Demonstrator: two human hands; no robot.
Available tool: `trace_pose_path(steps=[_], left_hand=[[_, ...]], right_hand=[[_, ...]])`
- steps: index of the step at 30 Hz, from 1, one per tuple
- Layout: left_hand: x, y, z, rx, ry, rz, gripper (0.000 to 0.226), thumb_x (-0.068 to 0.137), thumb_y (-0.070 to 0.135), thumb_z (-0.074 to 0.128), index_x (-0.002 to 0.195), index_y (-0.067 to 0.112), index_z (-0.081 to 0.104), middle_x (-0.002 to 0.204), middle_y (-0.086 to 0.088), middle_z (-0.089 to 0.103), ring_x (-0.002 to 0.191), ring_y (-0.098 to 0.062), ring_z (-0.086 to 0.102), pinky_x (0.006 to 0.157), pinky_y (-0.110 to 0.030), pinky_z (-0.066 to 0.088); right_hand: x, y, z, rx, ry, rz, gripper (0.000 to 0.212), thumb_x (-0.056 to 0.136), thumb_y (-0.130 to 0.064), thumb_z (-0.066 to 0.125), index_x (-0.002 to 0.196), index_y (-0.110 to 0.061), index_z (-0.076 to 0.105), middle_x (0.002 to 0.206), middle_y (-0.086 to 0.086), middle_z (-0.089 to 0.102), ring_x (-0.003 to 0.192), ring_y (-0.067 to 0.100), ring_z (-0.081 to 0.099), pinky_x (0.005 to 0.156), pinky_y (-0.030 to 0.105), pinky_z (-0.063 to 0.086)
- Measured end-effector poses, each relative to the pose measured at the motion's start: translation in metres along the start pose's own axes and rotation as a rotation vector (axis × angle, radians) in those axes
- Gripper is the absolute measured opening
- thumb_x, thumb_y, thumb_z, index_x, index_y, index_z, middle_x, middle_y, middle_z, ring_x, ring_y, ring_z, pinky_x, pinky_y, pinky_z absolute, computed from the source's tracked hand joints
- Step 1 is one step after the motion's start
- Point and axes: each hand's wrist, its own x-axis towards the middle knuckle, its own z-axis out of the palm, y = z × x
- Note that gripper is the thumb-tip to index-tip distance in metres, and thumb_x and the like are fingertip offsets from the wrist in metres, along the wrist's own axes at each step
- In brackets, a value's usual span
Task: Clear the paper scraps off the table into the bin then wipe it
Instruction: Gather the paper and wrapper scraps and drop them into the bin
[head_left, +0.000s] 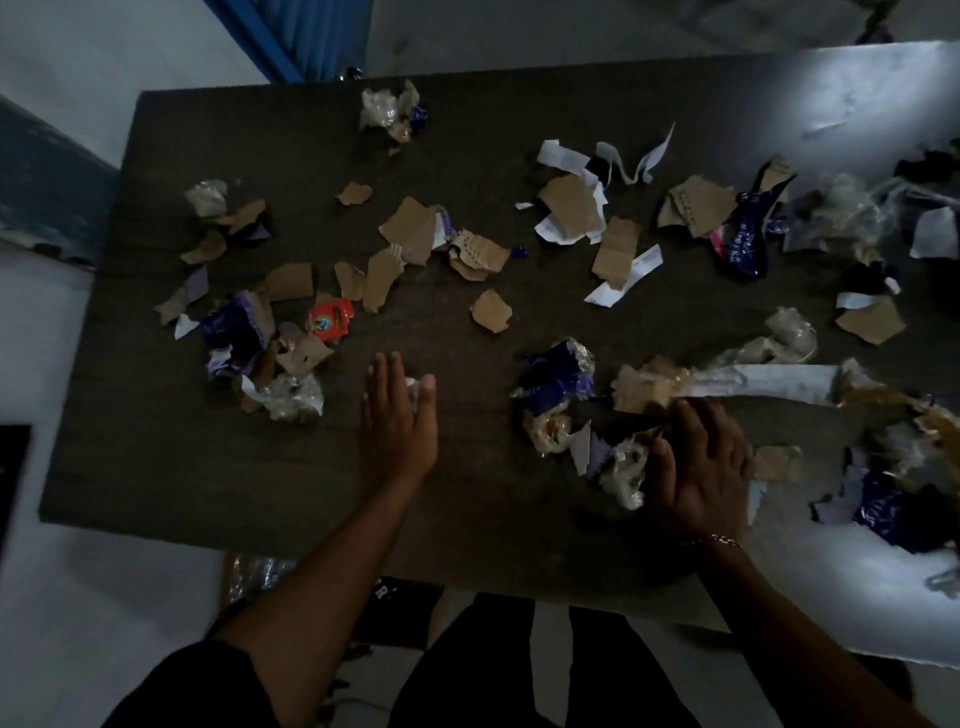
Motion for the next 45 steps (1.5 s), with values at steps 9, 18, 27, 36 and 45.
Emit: trace_pose_path(steps=[9, 18, 27, 36, 45], left_hand=[[-0.043, 0.067, 0.046, -0.031, -0.199, 0.21, 0.094, 0.087, 0.083, -0.008, 0.163, 0.03, 0.003, 0.172, 0.009, -0.007, 0.157, -0.005, -0.013, 0.13, -0.041, -0.004], [-0.062, 0.076, 0.037, -0.333, -0.212, 0.239, 0.079, 0.095, 0.079, 0.02, 0.161, 0.037, 0.021, 0.17, 0.015, 0.011, 0.157, -0.009, 0.015, 0.124, -0.049, 0.03], [0.038, -0.038, -0.096, -0.096, 0.419, 0.123, 0.073, 0.101, 0.067, 0.027, 0.15, 0.016, 0.048, 0.162, -0.013, 0.037, 0.15, -0.03, 0.033, 0.12, -0.053, 0.03], [0.134, -0.103, -0.123, -0.179, 0.053, -0.24, 0.108, 0.077, 0.096, 0.031, 0.162, 0.028, 0.028, 0.171, -0.001, 0.019, 0.159, -0.023, 0.014, 0.13, -0.046, 0.012], [0.083, -0.017, -0.043, -0.054, -0.008, -0.046, 0.083, 0.089, 0.085, 0.018, 0.161, 0.043, 0.019, 0.173, 0.007, 0.009, 0.159, -0.023, 0.006, 0.127, -0.057, 0.011]], right_hand=[[0.005, -0.001, 0.004, -0.101, 0.015, 0.037, 0.068, 0.102, -0.055, 0.028, 0.158, -0.015, 0.03, 0.164, 0.008, 0.028, 0.154, 0.027, 0.02, 0.125, 0.048, 0.015], [0.007, -0.001, 0.001, -0.132, -0.063, 0.042, 0.074, 0.101, -0.061, 0.019, 0.161, -0.018, 0.023, 0.169, 0.006, 0.019, 0.158, 0.021, 0.008, 0.127, 0.045, 0.007], [0.006, -0.004, 0.002, -0.116, -0.053, 0.038, 0.075, 0.1, -0.06, 0.019, 0.159, -0.015, 0.028, 0.169, 0.01, 0.02, 0.157, 0.025, 0.01, 0.127, 0.05, 0.009], [0.006, -0.004, 0.008, -0.144, -0.021, 0.04, 0.071, 0.1, -0.056, 0.023, 0.16, -0.019, 0.026, 0.169, 0.008, 0.018, 0.158, 0.024, 0.009, 0.126, 0.048, 0.007], [0.007, -0.005, 0.004, -0.143, -0.025, 0.031, 0.07, 0.099, -0.054, 0.026, 0.158, -0.017, 0.03, 0.168, 0.011, 0.021, 0.157, 0.026, 0.011, 0.126, 0.049, 0.008]])
